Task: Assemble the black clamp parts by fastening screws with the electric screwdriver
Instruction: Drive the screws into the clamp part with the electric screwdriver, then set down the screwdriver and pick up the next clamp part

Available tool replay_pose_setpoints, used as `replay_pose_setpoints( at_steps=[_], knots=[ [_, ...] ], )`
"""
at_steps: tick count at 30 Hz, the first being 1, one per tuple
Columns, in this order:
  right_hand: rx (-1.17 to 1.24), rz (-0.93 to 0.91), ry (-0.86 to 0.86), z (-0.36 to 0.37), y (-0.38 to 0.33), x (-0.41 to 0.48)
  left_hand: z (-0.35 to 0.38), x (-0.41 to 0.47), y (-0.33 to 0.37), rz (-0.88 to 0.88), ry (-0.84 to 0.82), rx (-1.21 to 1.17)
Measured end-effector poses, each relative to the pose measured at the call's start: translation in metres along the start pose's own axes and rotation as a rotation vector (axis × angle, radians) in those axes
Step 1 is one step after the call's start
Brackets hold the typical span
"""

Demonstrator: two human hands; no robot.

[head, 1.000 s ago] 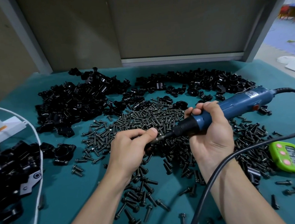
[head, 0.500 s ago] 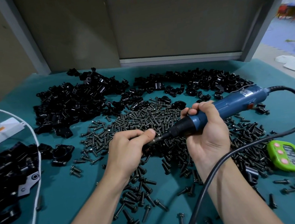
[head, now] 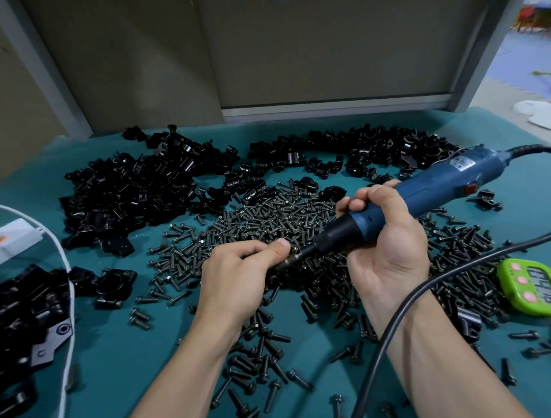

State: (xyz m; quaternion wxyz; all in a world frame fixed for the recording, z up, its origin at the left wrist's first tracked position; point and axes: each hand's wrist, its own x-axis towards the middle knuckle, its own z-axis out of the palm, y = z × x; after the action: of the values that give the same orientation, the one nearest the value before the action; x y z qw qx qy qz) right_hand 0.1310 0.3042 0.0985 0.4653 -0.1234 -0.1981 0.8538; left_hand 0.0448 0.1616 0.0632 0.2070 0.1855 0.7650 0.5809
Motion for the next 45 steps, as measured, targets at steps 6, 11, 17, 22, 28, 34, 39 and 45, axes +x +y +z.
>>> replay_pose_setpoints(
  at_steps=[6,11,17,22,28,34,39,45],
  knots=[
    [0.035,0.028,0.011,0.0,0.0,0.0,-0.003,0.0,0.001,-0.017,-0.003,-0.072],
    [0.089,0.057,-0.006,0.005,-0.002,-0.002,-0.006,-0.004,0.006,-0.108,-0.058,-0.18],
    [0.081,0.082,-0.133,0.005,-0.011,0.0,-0.003,-0.004,0.012,-0.157,-0.121,-0.226],
    [0.146,0.213,-0.096,-0.009,-0.017,0.004,-0.001,-0.003,0.015,-0.136,-0.075,-0.104],
    [0.127,0.251,-0.247,-0.013,-0.027,0.006,-0.012,0.001,0.018,-0.118,-0.044,-0.069],
    [-0.028,0.331,-0.082,-0.004,-0.042,0.005,-0.032,0.009,0.012,-0.043,0.34,-0.318],
    [-0.546,0.398,-0.015,-0.001,-0.024,-0.001,-0.02,0.005,0.012,0.032,0.386,-0.568],
    [-1.457,0.021,0.001,-0.003,0.0,-0.006,-0.016,0.0,0.014,0.205,0.469,-0.507]
  ],
)
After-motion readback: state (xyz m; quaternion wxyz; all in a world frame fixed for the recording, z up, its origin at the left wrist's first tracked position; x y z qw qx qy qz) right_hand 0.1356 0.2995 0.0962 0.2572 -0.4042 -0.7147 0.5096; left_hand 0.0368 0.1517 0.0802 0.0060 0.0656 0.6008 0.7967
